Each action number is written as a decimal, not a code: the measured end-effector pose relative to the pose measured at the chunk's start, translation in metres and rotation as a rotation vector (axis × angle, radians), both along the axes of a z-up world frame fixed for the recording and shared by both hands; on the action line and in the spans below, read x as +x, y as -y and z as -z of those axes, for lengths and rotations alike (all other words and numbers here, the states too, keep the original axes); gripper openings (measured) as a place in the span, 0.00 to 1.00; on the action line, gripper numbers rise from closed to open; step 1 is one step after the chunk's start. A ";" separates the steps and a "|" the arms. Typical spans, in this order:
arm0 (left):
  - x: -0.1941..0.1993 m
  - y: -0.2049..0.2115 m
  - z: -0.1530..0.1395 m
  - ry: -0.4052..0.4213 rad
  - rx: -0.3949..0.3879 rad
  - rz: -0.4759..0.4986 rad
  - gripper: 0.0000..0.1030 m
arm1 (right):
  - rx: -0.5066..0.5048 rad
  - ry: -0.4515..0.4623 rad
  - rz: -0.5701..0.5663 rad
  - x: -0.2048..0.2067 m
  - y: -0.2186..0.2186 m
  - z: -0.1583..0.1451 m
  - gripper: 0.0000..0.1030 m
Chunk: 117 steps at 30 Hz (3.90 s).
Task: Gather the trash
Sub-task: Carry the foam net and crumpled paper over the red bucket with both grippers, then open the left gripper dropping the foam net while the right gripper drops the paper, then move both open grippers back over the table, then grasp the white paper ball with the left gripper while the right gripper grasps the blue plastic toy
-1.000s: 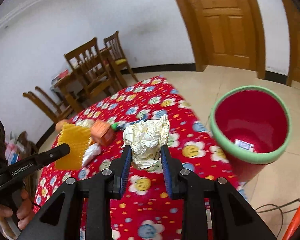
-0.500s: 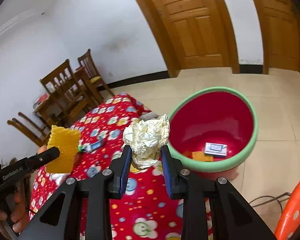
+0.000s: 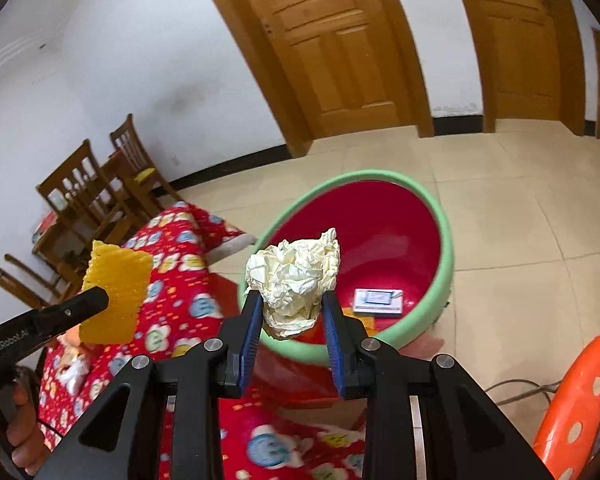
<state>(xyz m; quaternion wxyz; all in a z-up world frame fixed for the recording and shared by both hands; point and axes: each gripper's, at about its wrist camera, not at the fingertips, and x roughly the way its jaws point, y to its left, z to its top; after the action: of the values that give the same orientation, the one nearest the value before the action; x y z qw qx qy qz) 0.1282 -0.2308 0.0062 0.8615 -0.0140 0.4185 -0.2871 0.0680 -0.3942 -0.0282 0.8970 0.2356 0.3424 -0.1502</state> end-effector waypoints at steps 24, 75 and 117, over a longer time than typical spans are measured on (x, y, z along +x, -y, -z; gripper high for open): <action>0.022 0.084 0.039 -0.030 0.057 0.120 0.36 | 0.068 -0.046 0.086 0.002 0.050 0.033 0.48; 0.048 -0.186 0.006 0.031 0.110 -0.438 0.58 | 0.023 -0.029 -0.290 0.077 -0.102 -0.009 0.58; 0.118 -0.255 0.073 -0.074 0.088 -0.556 0.49 | 0.044 -0.133 -0.445 0.180 -0.177 0.045 0.07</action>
<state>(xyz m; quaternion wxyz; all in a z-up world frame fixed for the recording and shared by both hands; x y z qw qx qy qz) 0.2461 0.0238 -0.0664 0.8910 -0.1013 0.4420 -0.0206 0.2476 -0.2176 -0.0731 0.8781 0.1636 0.4476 0.0435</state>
